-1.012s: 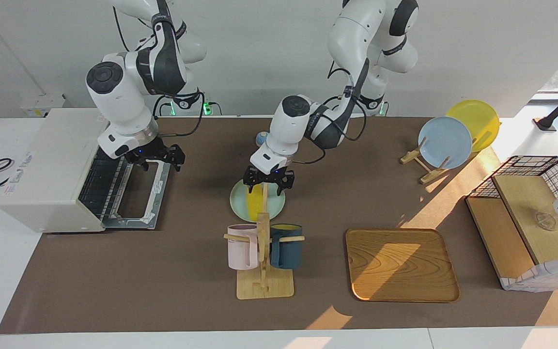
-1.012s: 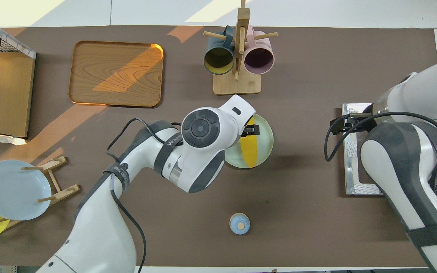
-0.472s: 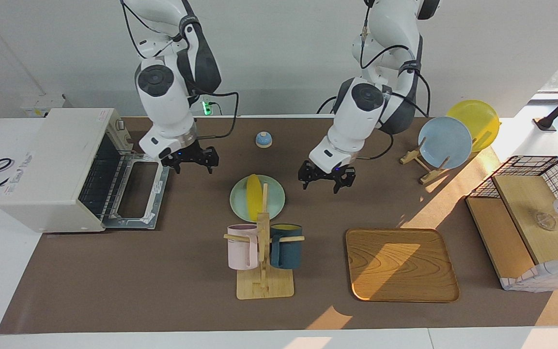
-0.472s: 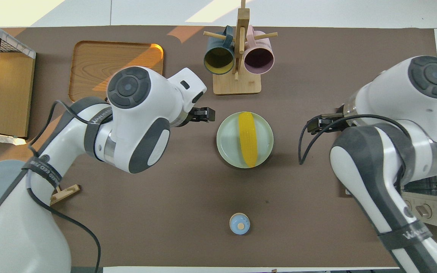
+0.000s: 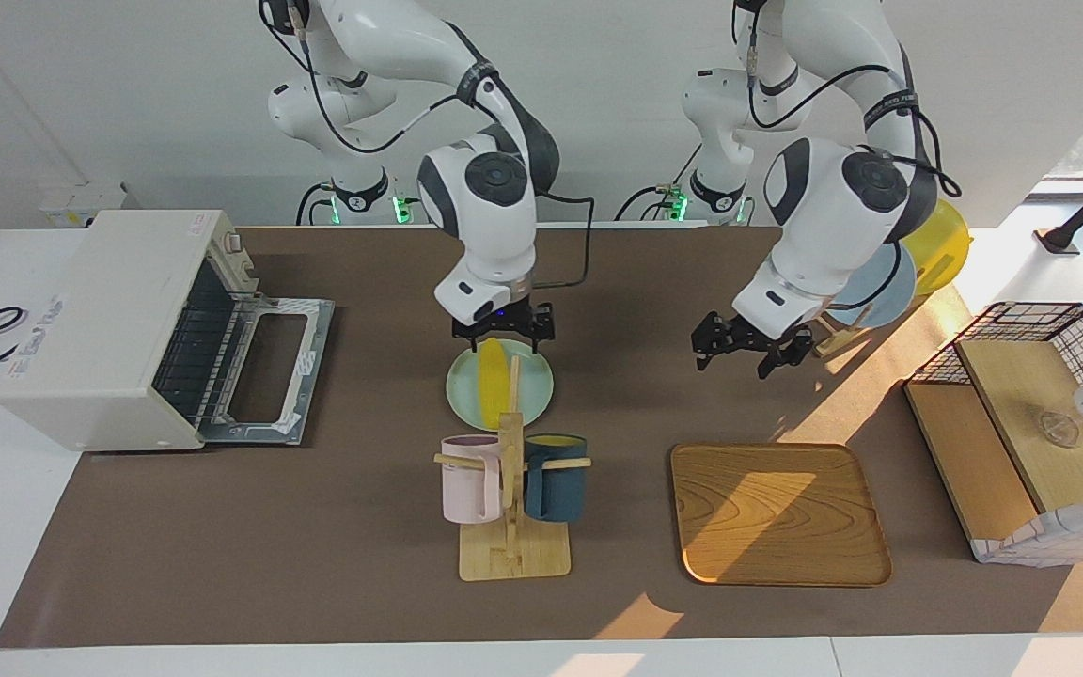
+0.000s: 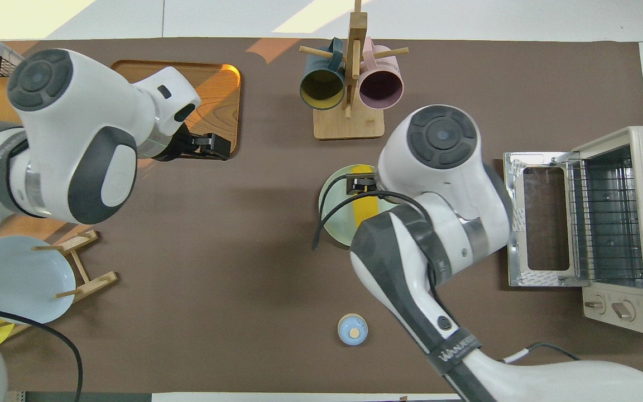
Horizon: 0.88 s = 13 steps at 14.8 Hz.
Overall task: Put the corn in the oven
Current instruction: 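Grasp the green plate with the right gripper and carry it toward the oven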
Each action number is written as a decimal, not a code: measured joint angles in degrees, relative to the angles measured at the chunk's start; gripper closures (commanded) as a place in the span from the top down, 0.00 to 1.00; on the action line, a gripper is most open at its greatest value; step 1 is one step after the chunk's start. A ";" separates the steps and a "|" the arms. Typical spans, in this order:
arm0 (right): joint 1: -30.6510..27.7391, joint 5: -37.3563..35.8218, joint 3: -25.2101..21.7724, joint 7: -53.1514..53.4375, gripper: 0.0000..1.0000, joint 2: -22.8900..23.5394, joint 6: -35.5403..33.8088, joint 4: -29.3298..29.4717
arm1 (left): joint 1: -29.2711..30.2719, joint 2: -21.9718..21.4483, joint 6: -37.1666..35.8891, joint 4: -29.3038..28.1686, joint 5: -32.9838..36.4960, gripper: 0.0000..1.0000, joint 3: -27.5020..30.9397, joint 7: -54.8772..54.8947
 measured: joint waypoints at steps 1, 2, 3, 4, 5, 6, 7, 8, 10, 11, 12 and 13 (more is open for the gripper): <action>0.97 -0.34 0.01 0.29 1.00 2.49 2.19 1.28 | 1.13 -0.82 -0.64 0.00 0.16 1.00 0.01 0.30; 1.89 -0.69 -0.01 0.30 1.00 4.49 4.43 1.92 | 2.18 -1.70 -1.15 0.02 0.32 1.00 0.03 0.35; 2.79 -0.91 -0.02 0.30 0.90 5.95 6.20 2.08 | 3.27 -2.69 -1.87 0.03 0.45 1.00 0.01 0.37; 3.53 -1.05 -0.02 0.30 0.80 6.98 7.45 2.02 | 4.41 -3.74 -2.74 0.04 0.81 1.00 0.01 0.43; 4.06 -1.11 -0.03 0.30 0.74 7.63 8.45 1.73 | 5.50 -4.80 -3.63 0.04 1.52 1.00 0.02 0.53; 4.33 -1.12 -0.03 0.31 0.69 7.91 9.22 1.31 | 6.35 -5.81 -4.72 0.05 2.39 1.00 0.03 0.61; 4.38 -1.12 -0.02 0.31 0.66 7.95 9.64 0.82 | 6.88 -6.73 -6.01 0.05 3.03 1.00 0.02 0.67; 4.37 -1.12 -0.03 0.31 0.66 7.94 9.95 0.42 | 7.06 -7.60 -7.51 0.05 3.72 1.00 0.02 0.67; 4.37 -1.12 -0.03 0.31 0.59 7.84 10.10 -0.45 | 7.05 -9.11 -10.69 0.05 4.72 1.00 -0.13 0.67; 4.42 -1.12 0.01 0.31 0.56 7.63 10.56 -1.47 | 7.05 -9.91 -12.51 0.05 4.86 1.00 -0.23 0.67; 4.56 -1.12 0.02 0.31 0.52 7.38 11.46 -2.62 | 7.05 -10.43 -14.04 0.05 4.92 1.00 -0.25 0.67; 4.73 -1.12 0.03 0.31 0.38 7.11 12.35 -3.95 | 7.05 -10.97 -15.64 0.04 4.99 1.00 -0.26 0.67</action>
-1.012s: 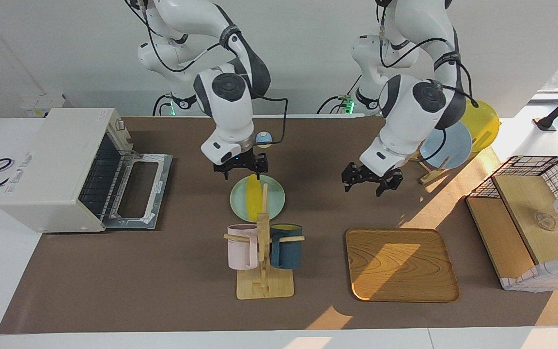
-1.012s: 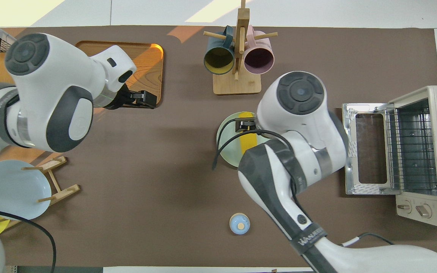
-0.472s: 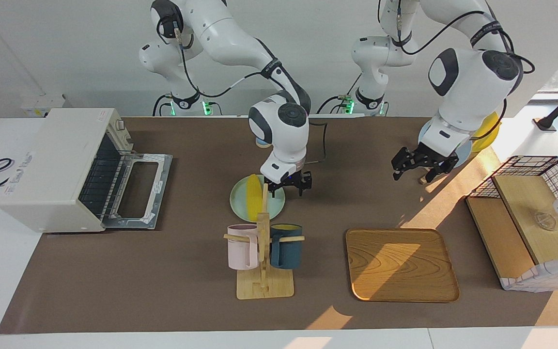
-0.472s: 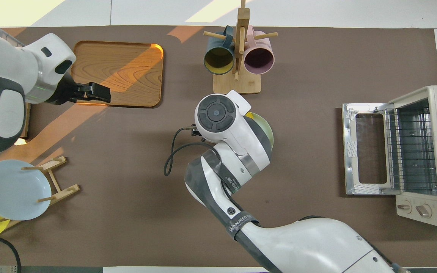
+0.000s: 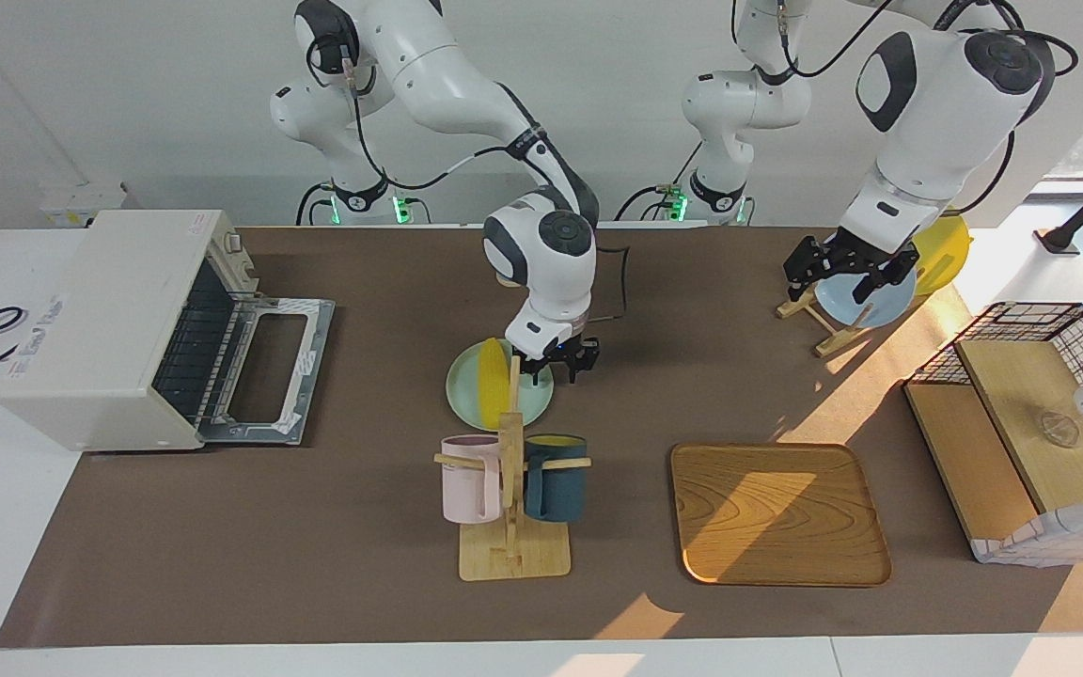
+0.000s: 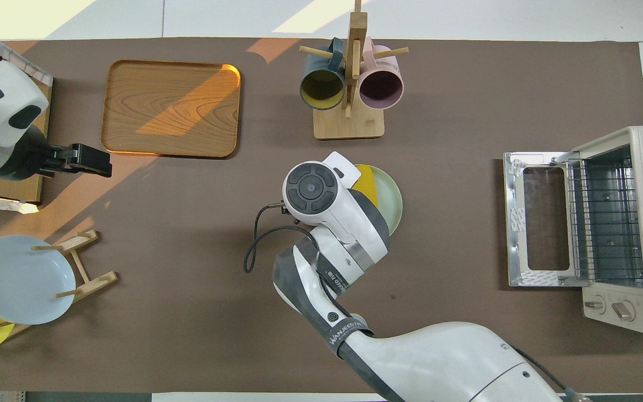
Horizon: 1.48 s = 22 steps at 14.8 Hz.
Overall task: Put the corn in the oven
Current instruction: 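Grasp the green plate with the right gripper and carry it toward the oven, then push the plate with corn into the open oven with the right gripper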
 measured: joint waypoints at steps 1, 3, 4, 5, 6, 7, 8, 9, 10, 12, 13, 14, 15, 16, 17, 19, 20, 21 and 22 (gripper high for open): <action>0.16 0.00 0.00 0.00 0.16 -0.21 0.49 -0.92 | 0.00 -0.44 -1.28 0.00 0.06 1.00 -0.02 0.00; 0.33 0.00 0.00 0.00 0.00 -0.57 0.58 -1.70 | 0.00 -1.26 -3.25 0.00 0.13 1.00 -0.04 0.00; 0.33 0.00 -0.02 0.00 0.00 -0.70 0.51 -1.79 | -0.01 -1.62 -4.17 0.00 0.17 1.00 -0.07 0.00; 0.32 -0.01 -0.06 0.00 0.00 -0.84 0.27 -1.79 | -0.05 -1.84 -4.66 -0.02 0.39 1.00 -0.13 0.00; 0.32 -0.41 -0.13 0.00 0.00 -1.16 -0.14 -1.65 | -0.09 -1.95 -4.83 -0.05 0.82 1.00 -0.24 0.00; 0.32 -1.06 -0.22 0.00 0.00 -1.60 -1.48 -1.15 | -0.11 -2.03 -4.84 -0.15 1.15 1.00 -0.37 0.26; 0.30 -1.54 -0.26 0.00 0.00 -1.99 -3.69 -0.17 | -0.13 -2.04 -4.79 -0.24 1.35 1.00 -0.46 0.91; 0.22 -2.43 -0.30 0.00 0.00 -2.19 -7.12 1.60 | -0.14 -2.04 -4.63 -0.30 1.42 1.00 -0.50 1.61; 0.05 -3.51 -0.34 0.00 0.00 -2.19 -11.64 4.25 | -0.14 -2.04 -4.32 -0.31 1.47 1.00 -0.49 2.02; -0.67 -4.68 -0.47 0.00 0.00 -2.21 -19.59 9.16 | -0.16 -2.03 -4.15 -0.30 1.53 1.00 -0.51 2.57; -1.38 -5.25 -0.61 0.00 0.00 -2.23 -22.38 10.78 | -0.18 -2.03 -4.35 -0.16 1.57 1.00 -0.52 2.67; -2.35 -5.73 -0.72 -0.01 0.00 -2.28 -24.74 11.70 | -0.19 -2.01 -4.98 0.27 1.62 1.00 -0.52 2.70; -3.41 -6.26 -0.77 -0.44 0.00 -2.47 -26.91 12.08 | -0.19 -1.95 -6.23 1.15 1.64 1.00 -0.52 2.73; -4.35 -7.50 -0.82 -1.58 0.00 -2.85 -29.52 12.27 | -0.19 -1.81 -8.03 2.69 1.65 1.00 -0.52 2.74; -5.07 -9.25 -0.85 -2.87 0.00 -3.48 -32.04 12.27 | -0.19 -1.61 -10.06 4.59 1.66 1.00 -0.52 2.74; -6.90 -11.82 -0.98 -5.99 0.00 -5.58 -35.22 11.36 | -0.19 -1.30 -12.11 7.15 1.71 1.00 -0.52 2.74; -8.77 -12.35 -1.05 -8.49 0.00 -7.19 -35.88 10.01 | -0.19 -1.20 -12.15 7.34 1.72 1.00 -0.53 2.74; -11.37 -12.44 -1.12 -11.60 0.00 -9.10 -35.95 8.05 | -0.19 -1.01 -12.08 7.26 1.72 1.00 -0.55 2.75; -14.42 -12.45 -1.20 -14.82 0.00 -11.14 -35.90 5.75 | -0.19 -0.76 -11.95 7.03 1.72 1.00 -0.63 2.75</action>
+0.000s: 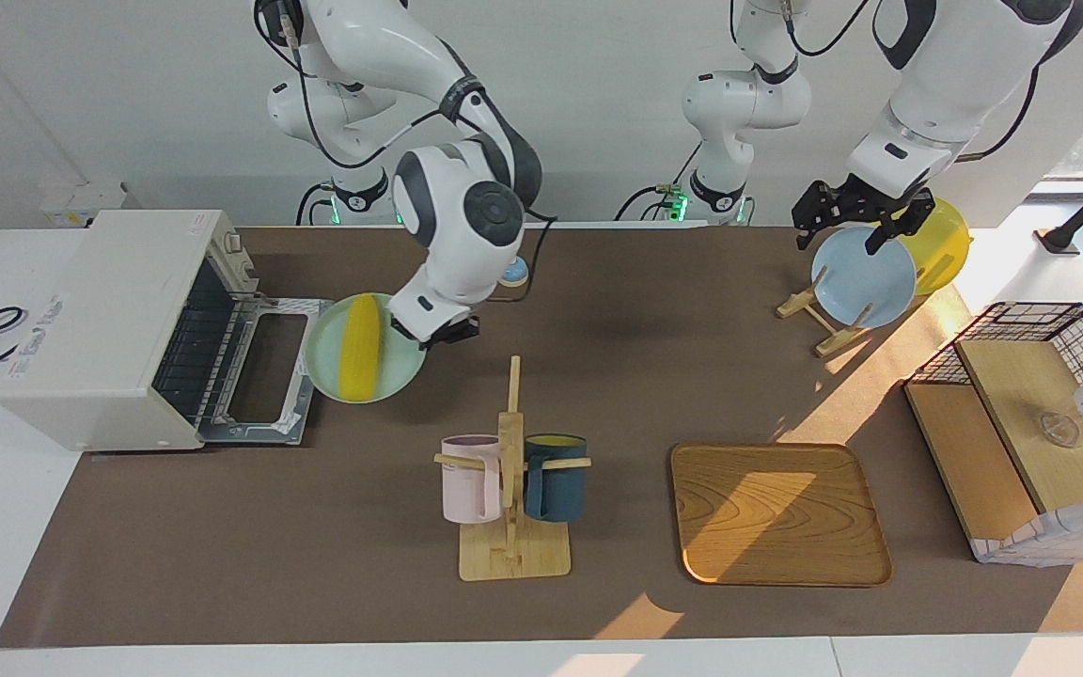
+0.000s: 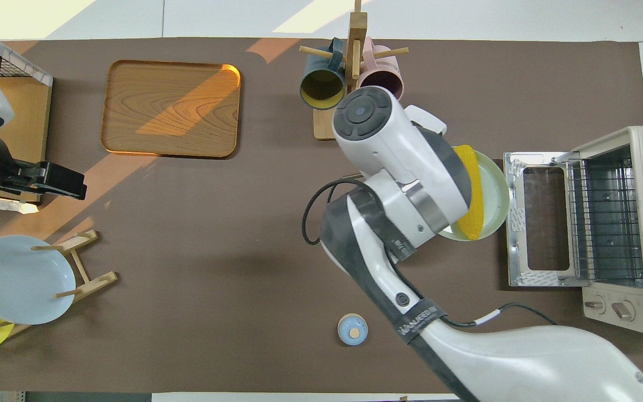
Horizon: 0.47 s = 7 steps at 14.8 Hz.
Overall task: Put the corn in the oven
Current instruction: 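Push the plate with corn into the open oven with the right gripper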
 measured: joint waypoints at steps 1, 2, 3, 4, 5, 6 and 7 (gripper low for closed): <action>-3.04 0.00 -0.09 -2.63 0.00 -1.97 0.22 -2.46 | 0.00 0.23 0.19 -0.32 0.00 1.00 -0.09 0.00; -5.71 -0.02 -0.15 -4.66 0.00 -3.84 0.64 -5.02 | 0.00 0.43 0.38 -0.56 0.01 1.00 -0.13 0.00; -7.75 -0.11 -0.21 -6.05 0.00 -5.48 1.29 -7.54 | 0.02 0.58 0.44 -0.58 0.02 1.00 -0.13 0.00; -9.20 -0.23 -0.22 -6.90 0.00 -6.79 2.21 -9.88 | 0.05 0.63 0.47 -0.58 0.03 1.00 -0.12 0.00; -10.48 -0.34 -0.21 -7.76 0.00 -7.87 3.54 -12.11 | 0.06 0.62 0.51 -0.57 0.03 1.00 -0.10 0.00; -11.85 -0.47 -0.20 -8.90 0.00 -8.67 4.87 -14.11 | 0.07 0.63 0.59 -0.57 0.03 1.00 -0.07 -0.02; -13.61 -0.67 -0.19 -10.50 0.00 -9.19 6.08 -15.78 | 0.08 0.63 0.67 -0.57 0.03 1.00 -0.02 -0.04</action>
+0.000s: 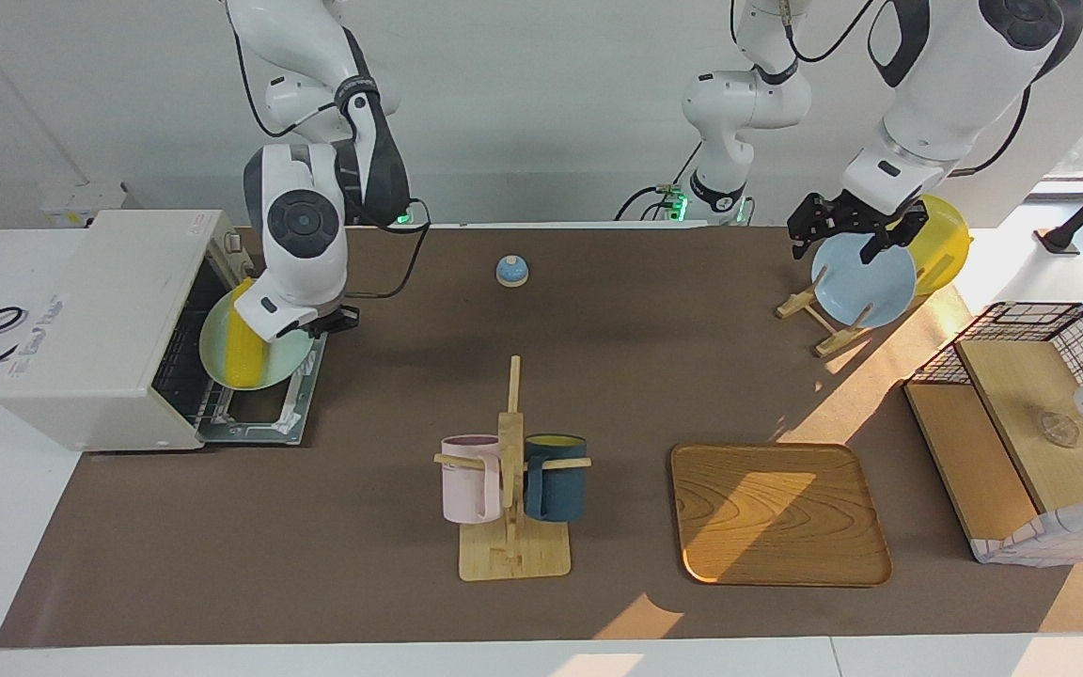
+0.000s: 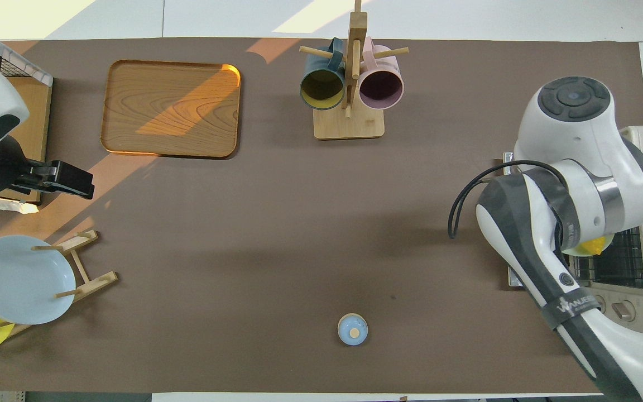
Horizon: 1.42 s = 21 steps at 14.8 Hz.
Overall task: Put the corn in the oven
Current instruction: 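Push the plate with corn into the open oven with the right gripper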
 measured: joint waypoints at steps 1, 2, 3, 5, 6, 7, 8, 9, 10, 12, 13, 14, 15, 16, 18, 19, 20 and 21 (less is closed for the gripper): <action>-2.16 -0.15 0.00 -2.22 0.00 -0.32 1.08 -1.26 | 0.01 0.00 0.07 0.00 0.00 1.00 0.06 -0.02; -4.49 -0.19 -0.02 -4.65 0.00 -0.50 2.11 -2.18 | 0.01 0.00 0.17 0.01 0.00 1.00 0.10 -0.02; -6.77 -0.21 -0.03 -7.05 0.00 -0.58 3.23 -2.90 | 0.02 0.00 0.30 0.06 0.00 1.00 0.11 -0.03; -10.29 -0.22 -0.05 -10.74 0.00 -0.80 5.21 -4.04 | 0.03 0.00 0.43 0.23 0.00 1.00 0.13 -0.04; -11.41 -0.21 0.00 -11.80 0.00 -1.08 6.02 -4.76 | 0.05 0.00 0.51 0.26 0.00 1.00 0.14 -0.04; -12.13 -0.22 0.02 -12.38 0.00 -1.46 7.19 -5.74 | 0.15 0.00 0.59 0.26 0.00 1.00 0.14 -0.04; -12.41 -0.23 0.02 -12.47 0.02 -1.81 8.30 -6.76 | 0.28 0.00 0.65 0.26 0.00 1.00 0.15 -0.04; -12.45 -0.30 0.03 -12.47 0.10 -2.15 9.24 -7.70 | 0.44 0.00 0.72 0.26 0.00 1.00 0.15 -0.04; -12.45 -0.40 0.07 -12.46 0.20 -2.46 9.87 -8.36 | 0.57 0.00 0.78 0.27 0.00 1.00 0.15 -0.04; -12.45 -0.40 0.14 -12.47 0.39 -2.75 10.36 -9.28 | 0.67 -0.02 0.90 0.28 0.00 1.00 0.15 -0.04; -12.45 -0.40 0.15 -12.47 0.43 -2.75 11.11 -9.54 | 0.67 -0.05 0.94 0.29 0.00 1.00 0.15 -0.04; -12.45 -0.40 0.17 -12.47 0.46 -2.75 11.80 -9.69 | 0.67 -0.09 0.96 0.30 0.00 1.00 0.15 -0.04; -12.43 -0.39 0.22 -12.47 0.46 -2.75 12.09 -9.70 | 0.67 -0.11 0.98 0.30 0.00 1.00 0.15 -0.04; -12.37 -0.39 0.38 -12.46 0.45 -2.75 12.09 -9.53 | 0.68 -0.12 0.99 0.30 0.00 1.00 0.15 -0.04; -12.00 -0.02 1.05 -11.87 0.41 -2.72 10.82 -7.97 | 0.68 -0.14 1.01 0.30 0.00 1.00 0.15 -0.04; -11.34 1.04 1.60 -11.01 0.38 -2.63 9.50 -6.45 | 0.70 -0.14 1.02 0.30 0.00 1.00 0.17 -0.04; -10.03 2.45 1.98 -9.27 0.28 -2.48 8.32 -4.77 | 0.73 -0.14 1.02 0.30 0.00 1.00 0.22 -0.04; -8.27 3.83 2.20 -6.72 0.18 -2.31 7.78 -3.43 | 0.74 -0.14 1.02 0.30 0.00 1.00 0.32 -0.04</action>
